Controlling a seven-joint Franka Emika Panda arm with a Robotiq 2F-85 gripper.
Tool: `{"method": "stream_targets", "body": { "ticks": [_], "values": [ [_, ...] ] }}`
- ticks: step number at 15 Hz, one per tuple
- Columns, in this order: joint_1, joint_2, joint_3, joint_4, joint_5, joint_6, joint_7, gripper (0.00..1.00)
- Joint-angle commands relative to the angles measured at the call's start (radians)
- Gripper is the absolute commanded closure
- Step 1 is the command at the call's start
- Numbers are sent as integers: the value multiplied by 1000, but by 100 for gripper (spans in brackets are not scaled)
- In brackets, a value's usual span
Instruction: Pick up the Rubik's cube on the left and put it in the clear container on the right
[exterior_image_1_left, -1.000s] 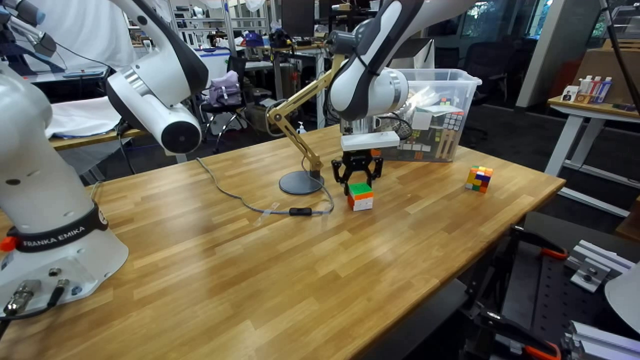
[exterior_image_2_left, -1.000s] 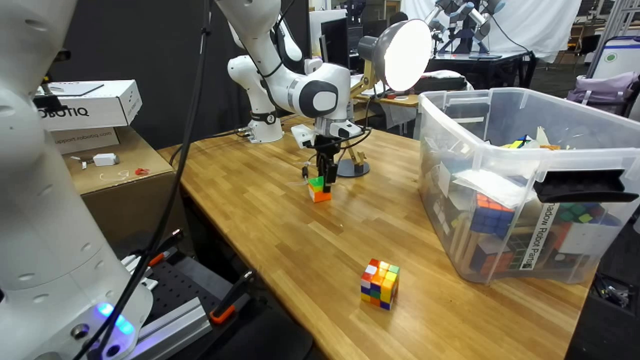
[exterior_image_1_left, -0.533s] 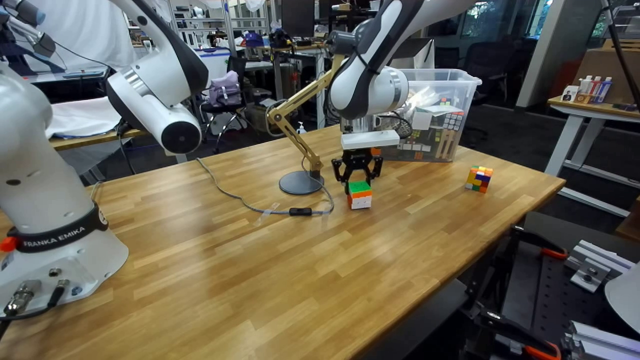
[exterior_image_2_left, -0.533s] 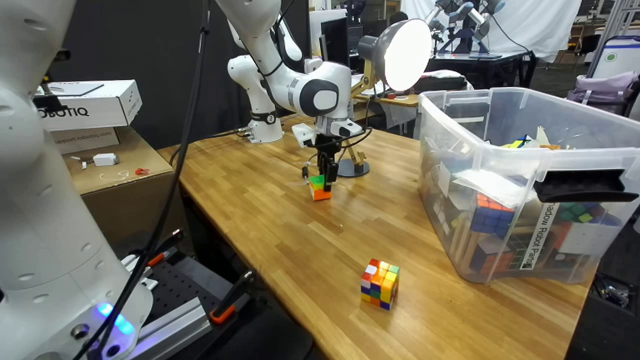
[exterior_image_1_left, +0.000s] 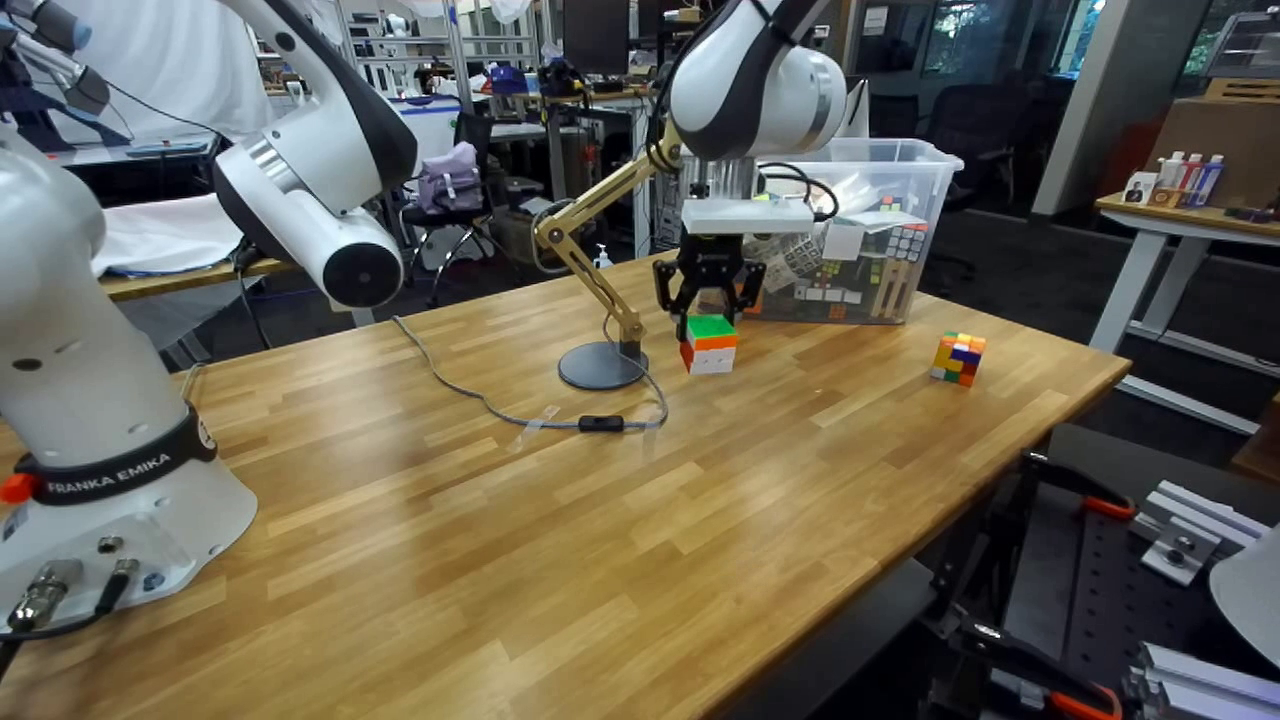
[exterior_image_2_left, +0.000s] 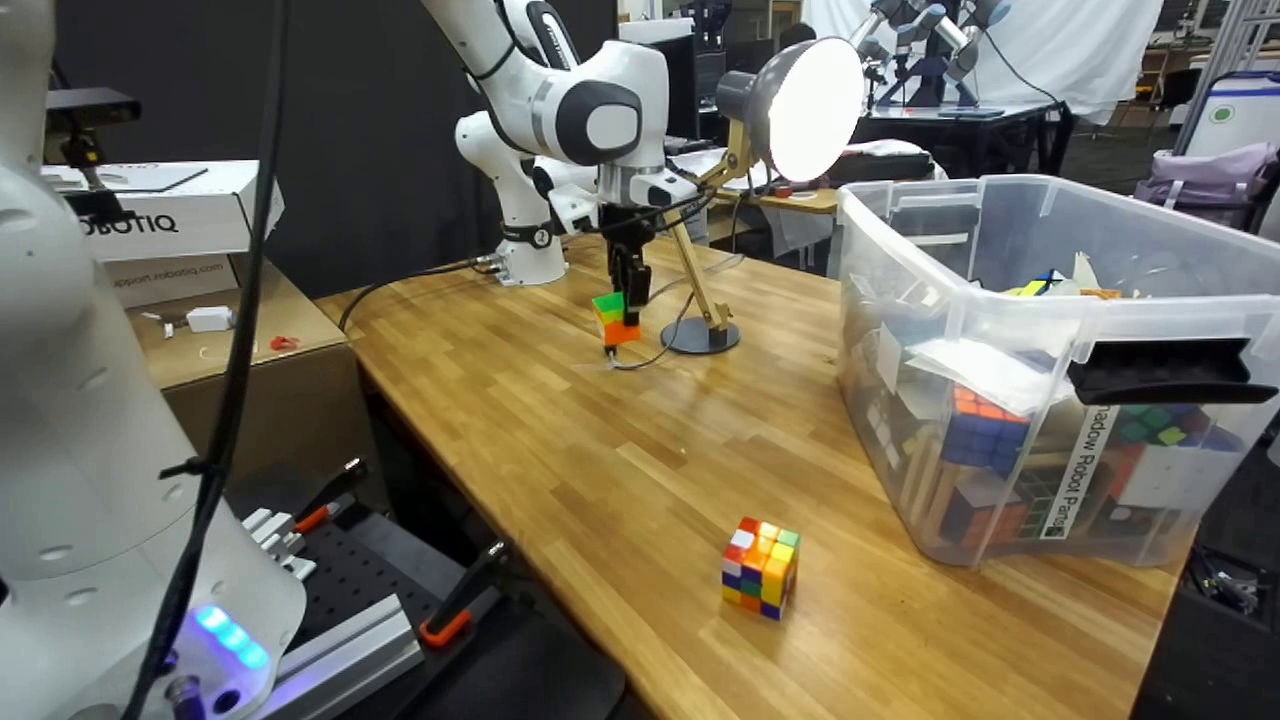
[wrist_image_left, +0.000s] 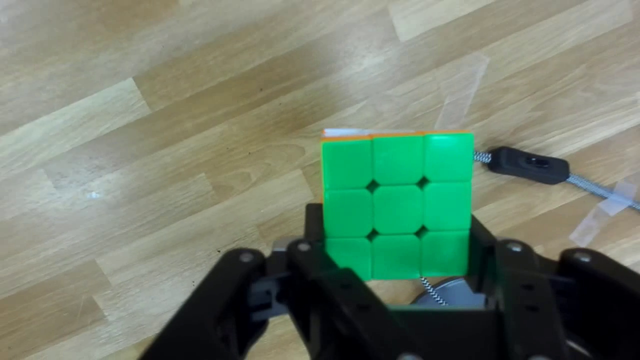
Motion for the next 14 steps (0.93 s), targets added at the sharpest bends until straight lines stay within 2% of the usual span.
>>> {"method": "stream_targets", "body": {
  "ticks": [1,3,6,10,13,14],
  "values": [
    [23,-152,-7,-150,-8,33,-3,63],
    [44,-223,-34,-211,-86,38,74,63],
    [29,-318,-65,-287,-197,49,223,63],
    [-26,-445,-85,-350,-303,59,410,63],
    [-88,-523,-75,-384,-356,62,548,63],
    [-115,-550,-69,-403,-404,75,622,63]
  ]
}}
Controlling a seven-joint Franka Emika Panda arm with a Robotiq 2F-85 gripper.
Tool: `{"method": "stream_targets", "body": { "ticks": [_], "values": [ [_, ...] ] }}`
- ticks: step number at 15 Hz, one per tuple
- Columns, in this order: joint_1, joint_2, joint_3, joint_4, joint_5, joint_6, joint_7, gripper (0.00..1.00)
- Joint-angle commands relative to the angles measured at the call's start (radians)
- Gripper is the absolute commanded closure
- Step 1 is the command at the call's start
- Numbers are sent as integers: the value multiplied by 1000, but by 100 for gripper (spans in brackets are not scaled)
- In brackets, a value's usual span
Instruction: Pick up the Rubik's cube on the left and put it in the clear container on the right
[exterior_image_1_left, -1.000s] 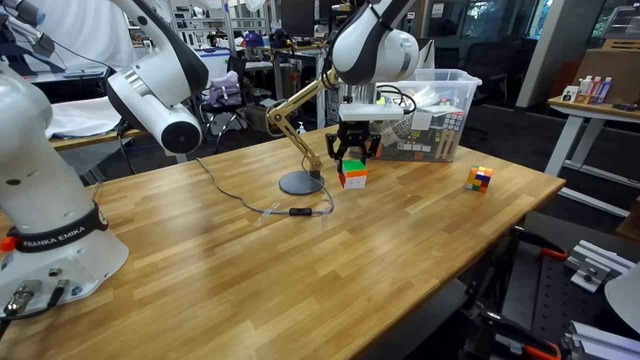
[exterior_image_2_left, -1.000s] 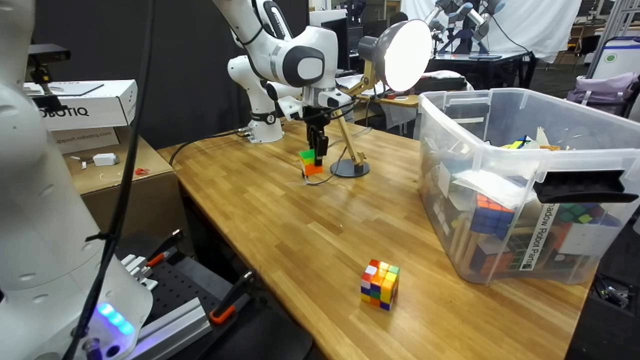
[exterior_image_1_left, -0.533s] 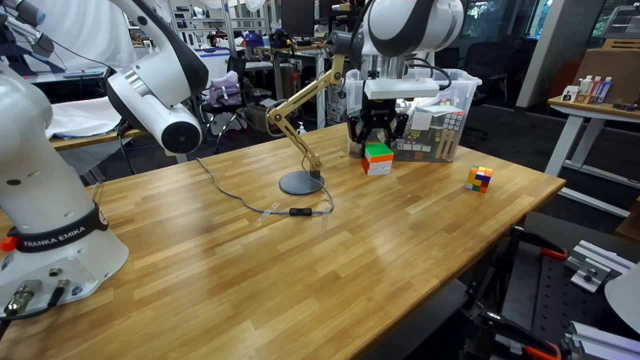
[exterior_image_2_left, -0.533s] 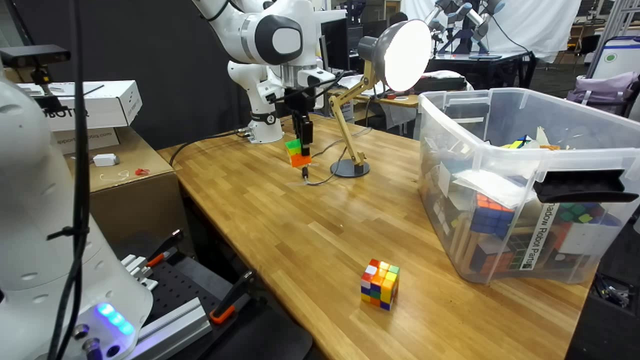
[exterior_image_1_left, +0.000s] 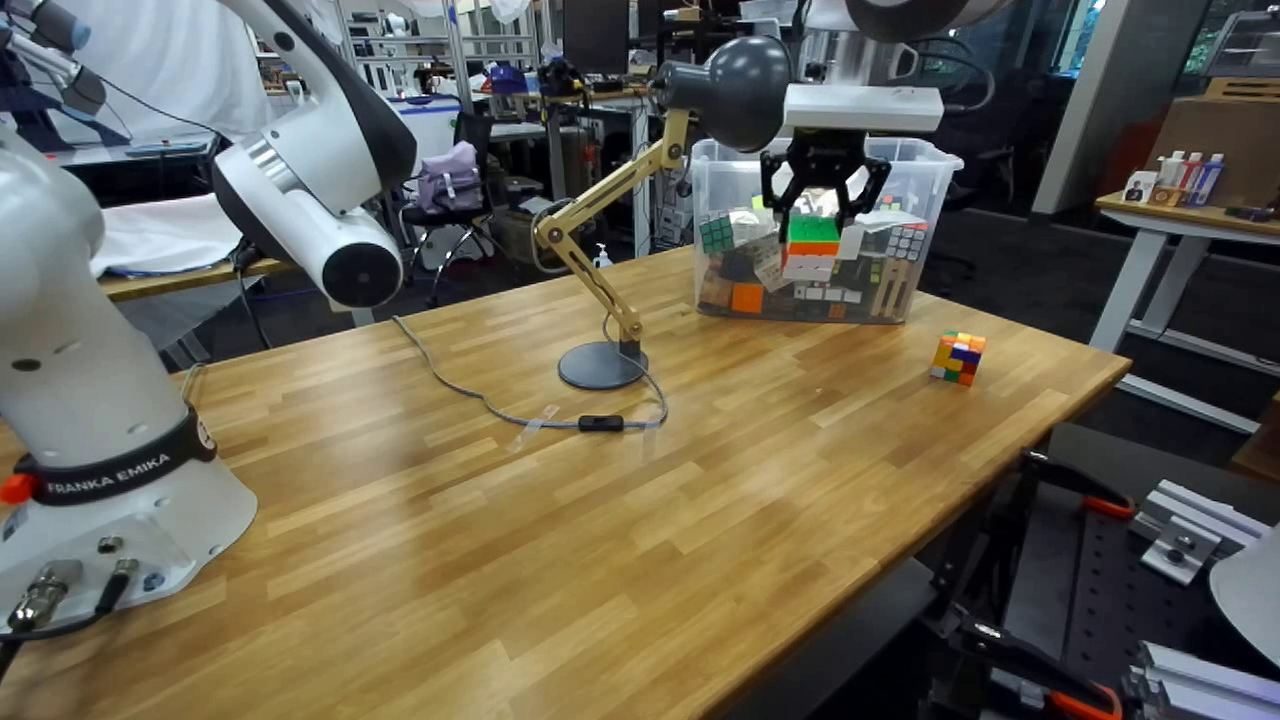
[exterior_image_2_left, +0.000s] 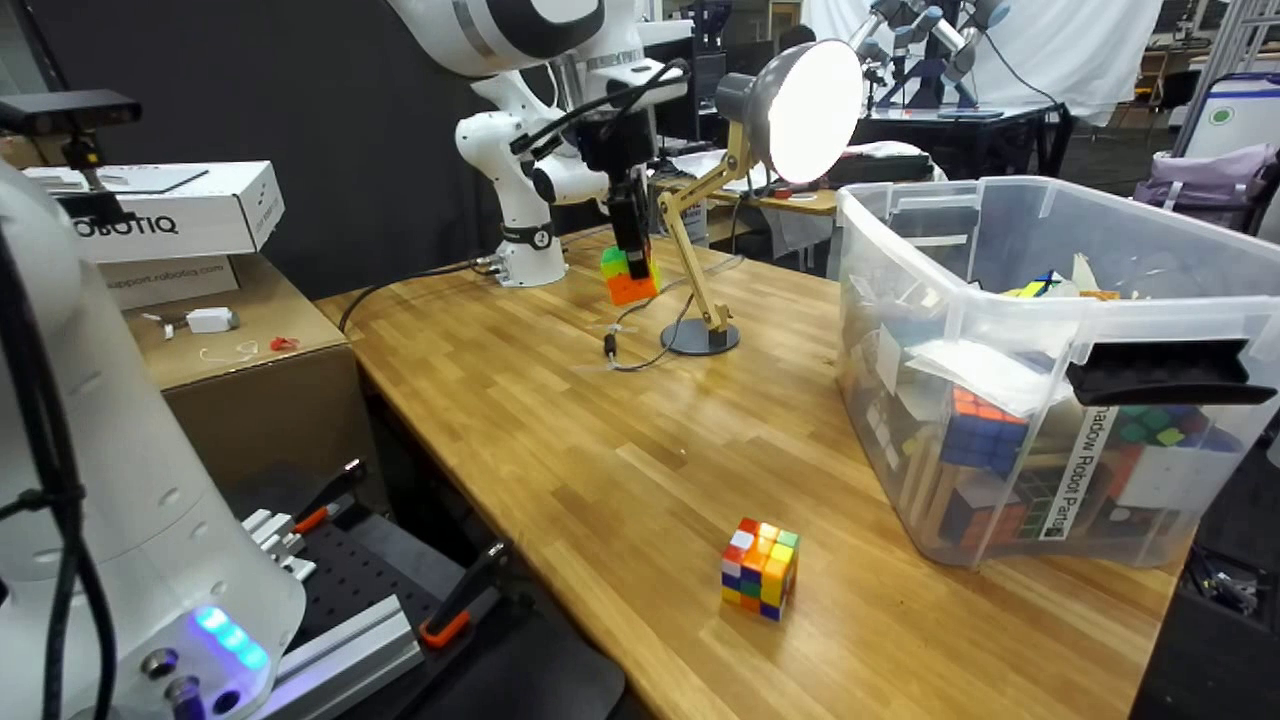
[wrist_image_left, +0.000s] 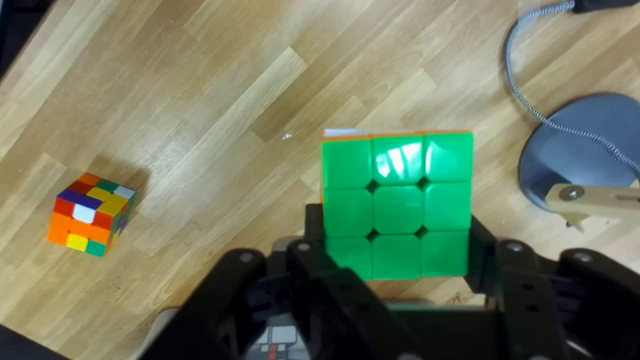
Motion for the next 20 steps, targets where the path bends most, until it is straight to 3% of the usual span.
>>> {"method": "stream_targets", "body": {
  "ticks": [1,7,10,11,12,18,19,20],
  "values": [
    [-87,-89,33,-75,-114,59,206,63],
    [-194,-158,77,-116,-325,70,504,63],
    [-179,-166,71,-116,-281,87,507,63],
    [-181,-151,74,-96,-285,43,490,63],
    [-180,-152,77,-96,-285,43,490,38],
    [-180,-150,77,-96,-285,42,490,38],
    [-183,-131,75,-85,-286,40,490,63],
    [-195,-103,70,-68,-309,57,491,63]
  ]
}}
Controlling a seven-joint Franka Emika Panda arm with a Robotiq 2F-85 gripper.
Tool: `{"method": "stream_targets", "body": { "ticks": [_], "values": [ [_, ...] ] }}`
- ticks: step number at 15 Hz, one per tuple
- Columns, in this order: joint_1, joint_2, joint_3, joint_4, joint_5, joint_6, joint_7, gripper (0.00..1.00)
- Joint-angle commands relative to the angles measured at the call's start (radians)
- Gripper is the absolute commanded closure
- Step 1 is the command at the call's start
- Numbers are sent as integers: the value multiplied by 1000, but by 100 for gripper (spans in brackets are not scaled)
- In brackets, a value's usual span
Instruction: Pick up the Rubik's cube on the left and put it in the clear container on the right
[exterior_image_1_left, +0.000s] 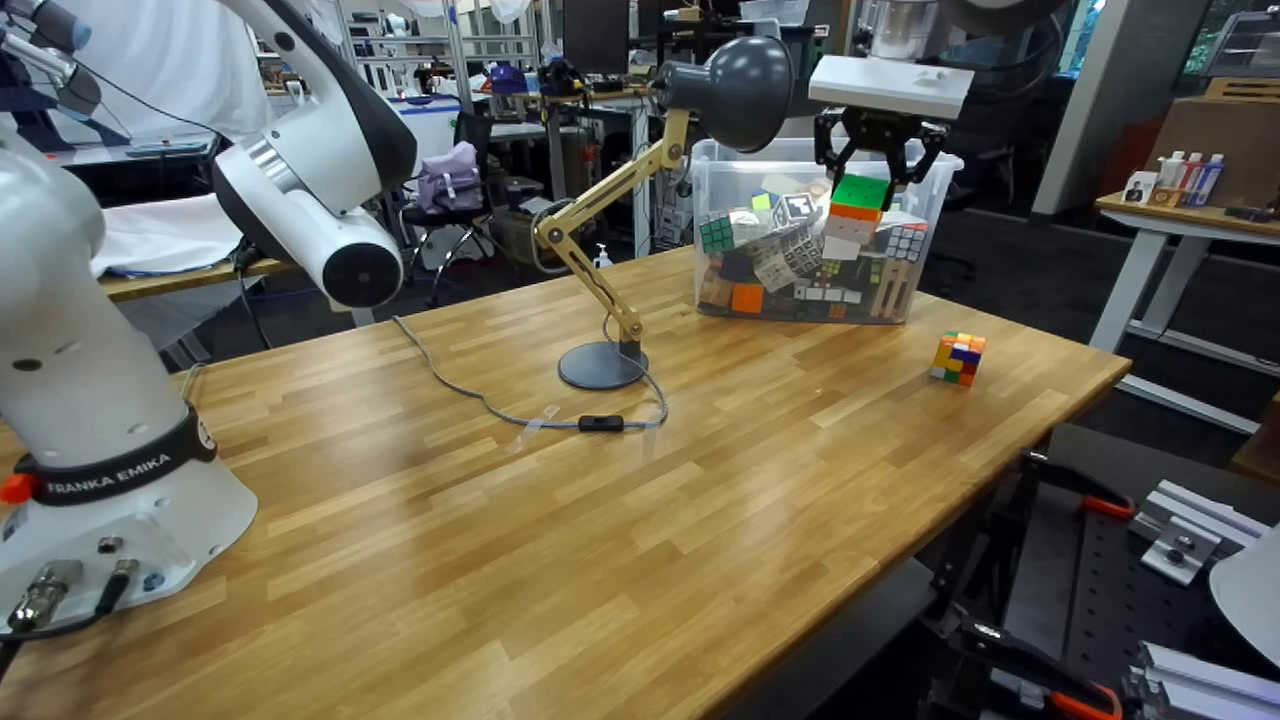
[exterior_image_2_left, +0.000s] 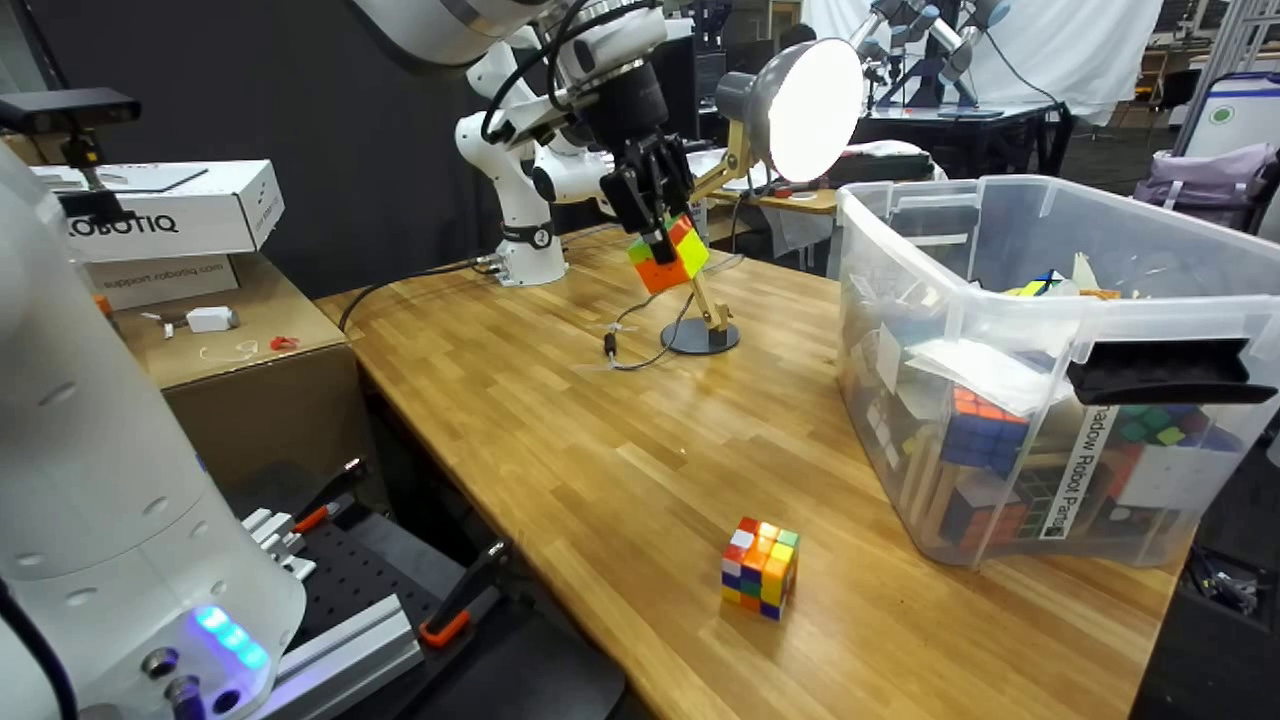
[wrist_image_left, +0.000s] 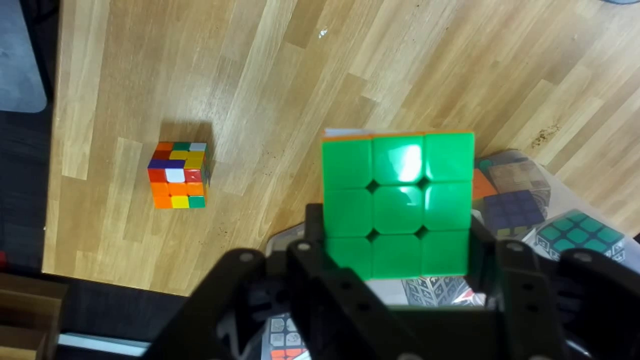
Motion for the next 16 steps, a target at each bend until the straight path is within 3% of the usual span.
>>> {"method": "stream_targets", "body": {
  "ticks": [1,5,9,11,15,16],
  "values": [
    [-52,65,12,46,-66,34,10,63],
    [-122,156,-40,207,-264,58,30,63],
    [-119,251,-125,398,-256,76,12,63],
    [-106,297,-154,473,-150,75,-26,63],
    [-105,406,-183,606,173,24,-116,63],
    [-155,423,-138,634,264,19,-134,63]
  ]
}}
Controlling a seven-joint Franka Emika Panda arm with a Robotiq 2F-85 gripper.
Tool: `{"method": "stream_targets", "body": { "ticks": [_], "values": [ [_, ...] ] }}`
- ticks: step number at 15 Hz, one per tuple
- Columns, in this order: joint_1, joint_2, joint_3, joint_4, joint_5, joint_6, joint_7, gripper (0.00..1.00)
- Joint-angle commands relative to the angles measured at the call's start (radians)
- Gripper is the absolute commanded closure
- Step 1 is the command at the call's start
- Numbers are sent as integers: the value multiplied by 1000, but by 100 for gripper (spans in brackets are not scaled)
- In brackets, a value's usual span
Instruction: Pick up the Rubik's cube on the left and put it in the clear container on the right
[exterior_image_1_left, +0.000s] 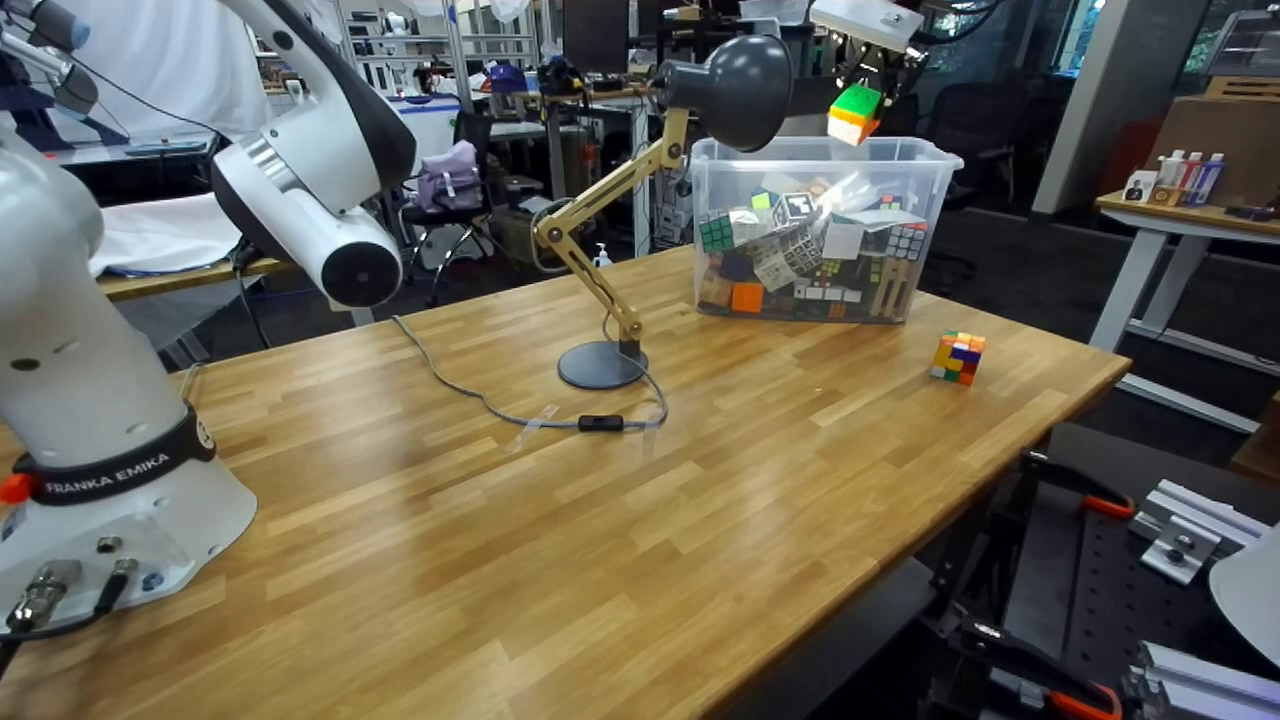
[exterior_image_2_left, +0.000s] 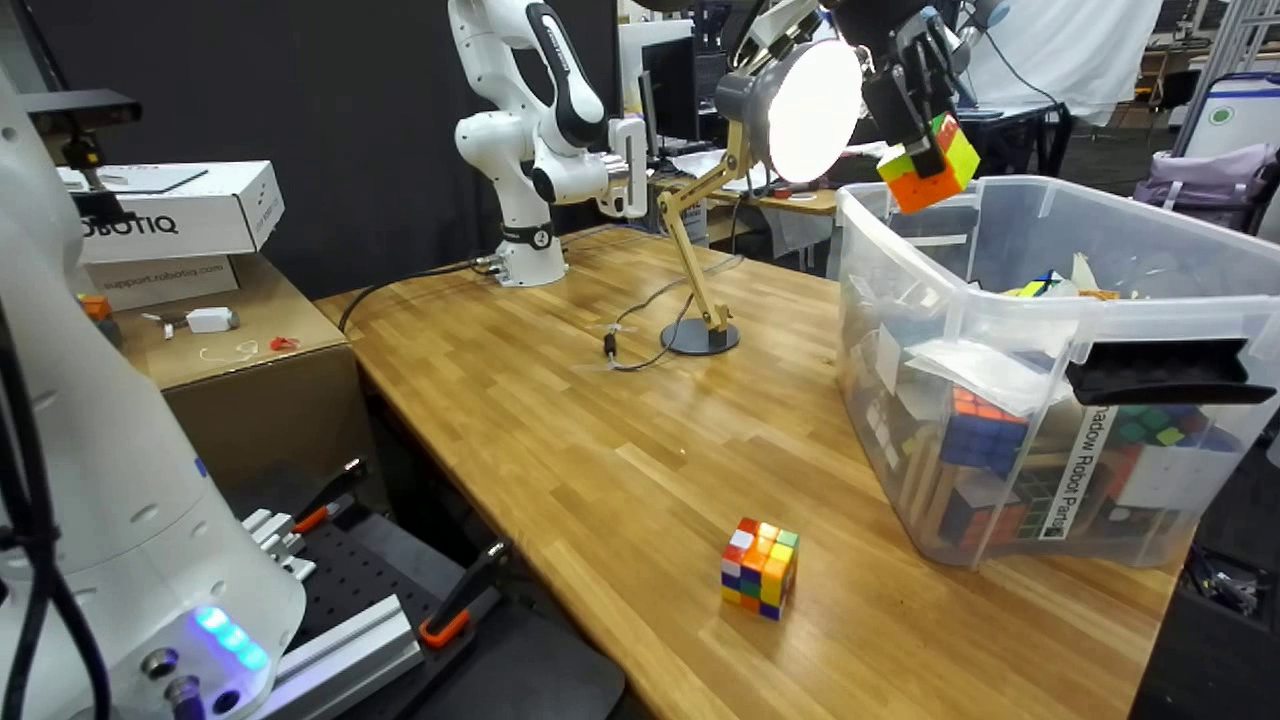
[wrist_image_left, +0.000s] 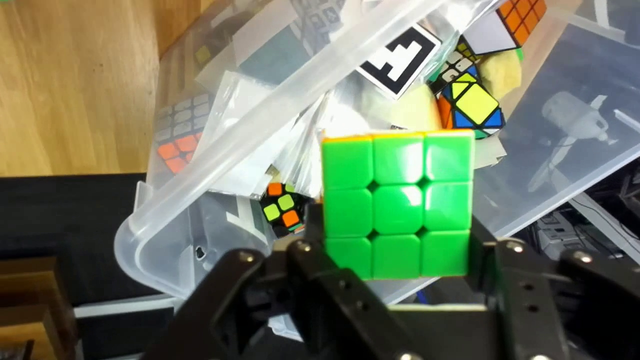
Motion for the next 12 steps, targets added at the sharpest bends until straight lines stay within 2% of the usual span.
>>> {"method": "stream_targets", "body": {
  "ticks": [1,2,3,4,10,12],
  "values": [
    [-61,83,47,133,282,-41,-83,63],
    [-60,113,33,184,366,-47,-110,63],
    [-29,138,-9,227,432,-56,-134,63],
    [-33,162,-16,269,474,-68,-147,63],
    [-43,295,-90,465,529,-207,-91,63],
    [-59,331,-93,523,559,-250,-75,63]
  ]
}}
